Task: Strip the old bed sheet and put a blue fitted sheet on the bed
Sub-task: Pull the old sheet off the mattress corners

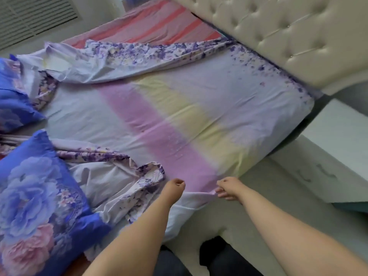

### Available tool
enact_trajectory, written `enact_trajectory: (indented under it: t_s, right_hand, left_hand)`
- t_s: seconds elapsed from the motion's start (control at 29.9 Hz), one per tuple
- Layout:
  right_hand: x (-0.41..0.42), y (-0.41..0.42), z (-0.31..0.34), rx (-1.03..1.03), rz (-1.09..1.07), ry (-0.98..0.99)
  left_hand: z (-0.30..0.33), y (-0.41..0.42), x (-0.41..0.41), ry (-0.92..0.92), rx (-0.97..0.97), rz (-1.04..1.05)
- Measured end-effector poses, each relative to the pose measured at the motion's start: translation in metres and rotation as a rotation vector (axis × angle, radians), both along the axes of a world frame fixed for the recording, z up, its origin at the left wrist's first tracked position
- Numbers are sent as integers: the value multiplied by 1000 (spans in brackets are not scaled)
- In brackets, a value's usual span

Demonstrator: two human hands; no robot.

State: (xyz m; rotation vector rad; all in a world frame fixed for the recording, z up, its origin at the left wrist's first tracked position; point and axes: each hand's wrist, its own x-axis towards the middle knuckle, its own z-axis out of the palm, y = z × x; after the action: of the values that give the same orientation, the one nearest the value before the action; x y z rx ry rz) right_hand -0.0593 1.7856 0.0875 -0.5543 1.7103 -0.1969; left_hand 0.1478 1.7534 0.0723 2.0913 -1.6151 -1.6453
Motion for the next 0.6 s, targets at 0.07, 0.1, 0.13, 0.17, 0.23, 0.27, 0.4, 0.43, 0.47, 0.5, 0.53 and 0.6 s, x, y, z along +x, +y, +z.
enact_trajectory:
  t_s: [0.07, 0.1, 0.13, 0.17, 0.23, 0.27, 0.4, 0.43, 0.47, 0.5, 0.53, 0.6]
  right_hand:
    - [-62, 6, 6, -17, -141, 25]
    - [-88, 7, 7, -24, -196, 34]
    - [-110, 8, 9, -33, -240, 38]
    - [-127, 7, 10, -34, -277, 34]
    - [-152, 3, 8, -35, -343, -8]
    - [-162, -1, 7, -33, -375, -37]
    - [-202, -27, -2, -18, -430, -103]
    - [-215, -36, -4, -15, -445, -107]
    - [-230, -46, -7, -12, -465, -105]
    - [-246, -57, -9, -12, -494, -99]
    - [-265, -69, -12, -15, -535, -91]
    - [-301, -93, -15, -18, -635, -76]
  left_hand:
    - [12, -1, -63, 50, 9, -49]
    - [19, -3, -90, 64, 16, -75]
    - [24, -7, -113, 70, 18, -108]
    - [29, -12, -132, 74, 25, -135]
    - [32, -27, -162, 69, 26, -178]
    - [30, -36, -174, 62, 22, -185]
    - [13, -84, -220, 12, 9, -171]
    - [8, -98, -232, 6, 5, -170]
    - [3, -111, -245, 5, 3, -178]
    - [-1, -126, -260, 6, 10, -187]
    - [-7, -142, -276, 6, 17, -197]
    - [-12, -174, -310, 11, 33, -222]
